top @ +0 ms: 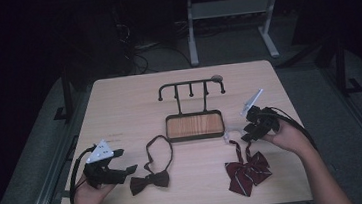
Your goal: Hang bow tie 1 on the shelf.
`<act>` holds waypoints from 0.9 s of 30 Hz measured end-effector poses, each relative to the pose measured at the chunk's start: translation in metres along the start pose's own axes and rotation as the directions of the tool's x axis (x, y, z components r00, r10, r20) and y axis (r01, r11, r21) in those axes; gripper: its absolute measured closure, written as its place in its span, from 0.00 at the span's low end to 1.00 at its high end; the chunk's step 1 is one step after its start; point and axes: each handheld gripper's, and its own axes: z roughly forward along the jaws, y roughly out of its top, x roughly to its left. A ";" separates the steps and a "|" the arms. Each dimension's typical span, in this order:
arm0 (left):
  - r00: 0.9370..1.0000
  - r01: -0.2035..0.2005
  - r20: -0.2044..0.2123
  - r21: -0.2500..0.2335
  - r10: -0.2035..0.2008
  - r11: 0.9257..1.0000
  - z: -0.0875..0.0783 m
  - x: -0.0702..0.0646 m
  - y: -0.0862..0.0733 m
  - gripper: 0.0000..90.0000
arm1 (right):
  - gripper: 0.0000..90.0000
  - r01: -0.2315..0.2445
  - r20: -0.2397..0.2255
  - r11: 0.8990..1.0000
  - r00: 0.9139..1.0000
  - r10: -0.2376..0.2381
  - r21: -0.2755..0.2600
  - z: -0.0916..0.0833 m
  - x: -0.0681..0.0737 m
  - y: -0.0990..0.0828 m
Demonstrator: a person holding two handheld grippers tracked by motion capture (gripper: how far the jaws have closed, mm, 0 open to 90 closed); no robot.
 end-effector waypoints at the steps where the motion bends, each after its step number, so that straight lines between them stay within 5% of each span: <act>1: 1.000 -0.001 -0.001 0.000 0.001 1.000 0.000 0.000 0.000 0.25 | 0.63 -0.004 0.000 1.000 1.000 0.004 0.007 0.001 -0.001 0.000; 27: 1.000 -0.002 -0.007 0.002 0.002 1.000 -0.001 0.000 0.000 0.25 | 0.85 -0.062 0.032 0.992 0.998 0.058 0.107 0.027 -0.019 0.001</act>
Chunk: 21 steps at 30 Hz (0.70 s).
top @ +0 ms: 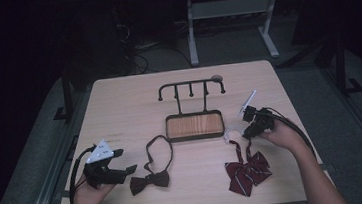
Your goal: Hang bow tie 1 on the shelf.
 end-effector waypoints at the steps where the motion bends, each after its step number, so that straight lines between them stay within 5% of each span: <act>1: 1.000 0.000 0.000 0.000 0.000 1.000 0.000 0.000 0.000 0.25 | 0.85 0.000 0.000 1.000 1.000 0.000 0.000 0.000 0.000 0.000; 6: 1.000 -0.012 -0.004 0.005 0.012 1.000 -0.001 -0.001 0.001 0.25 | 0.95 -0.002 -0.015 1.000 1.000 0.002 0.009 0.002 -0.001 -0.001; 21: 1.000 -0.001 -0.003 0.006 0.001 1.000 0.002 -0.002 -0.001 0.25 | 0.97 0.056 -0.084 0.997 0.995 -0.061 -0.061 -0.023 0.009 -0.009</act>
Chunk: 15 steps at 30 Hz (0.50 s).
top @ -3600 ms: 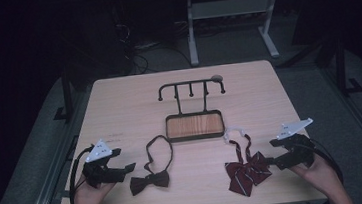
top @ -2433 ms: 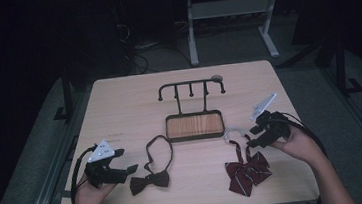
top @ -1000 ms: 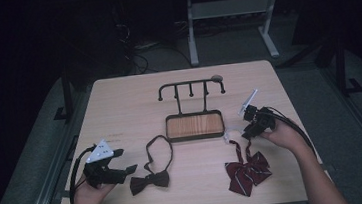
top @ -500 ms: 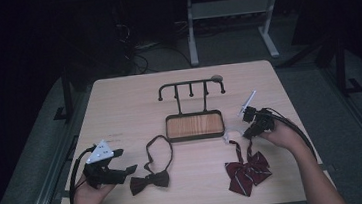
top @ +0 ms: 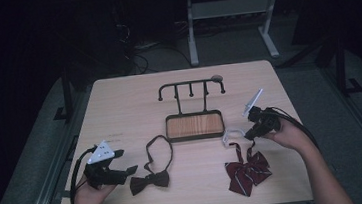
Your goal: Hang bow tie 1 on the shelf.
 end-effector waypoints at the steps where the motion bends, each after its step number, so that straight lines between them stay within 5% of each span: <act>1: 1.000 -0.003 0.001 0.004 0.003 1.000 0.000 0.000 0.000 0.25 | 0.97 0.005 -0.002 1.000 1.000 -0.005 0.003 -0.001 0.001 0.000; 15: 1.000 -0.009 0.000 0.008 0.009 1.000 0.000 0.000 0.000 0.25 | 0.97 0.105 -0.053 0.994 0.993 -0.107 -0.033 -0.039 0.020 0.014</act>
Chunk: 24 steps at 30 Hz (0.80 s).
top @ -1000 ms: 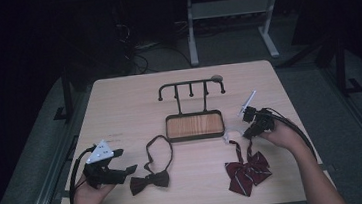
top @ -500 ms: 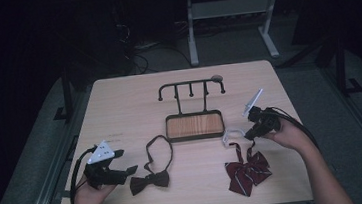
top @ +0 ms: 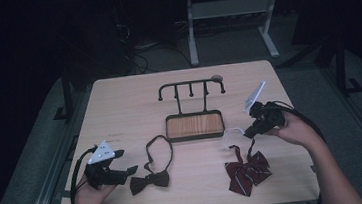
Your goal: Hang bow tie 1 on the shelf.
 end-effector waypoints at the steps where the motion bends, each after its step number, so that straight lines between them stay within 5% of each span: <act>1: 1.000 0.001 0.001 -0.001 -0.001 1.000 0.000 0.000 0.000 0.25 | 0.97 0.002 -0.001 1.000 1.000 -0.002 0.002 -0.001 0.001 0.001; 12: 1.000 0.010 0.001 -0.001 -0.010 1.000 0.001 0.001 0.000 0.25 | 0.97 0.028 -0.013 0.999 1.000 -0.028 -0.026 -0.023 0.006 0.007; 24: 1.000 0.003 0.002 -0.003 -0.003 1.000 0.000 0.001 0.000 0.25 | 0.97 0.069 0.027 0.996 0.997 -0.068 -0.057 -0.048 0.013 0.024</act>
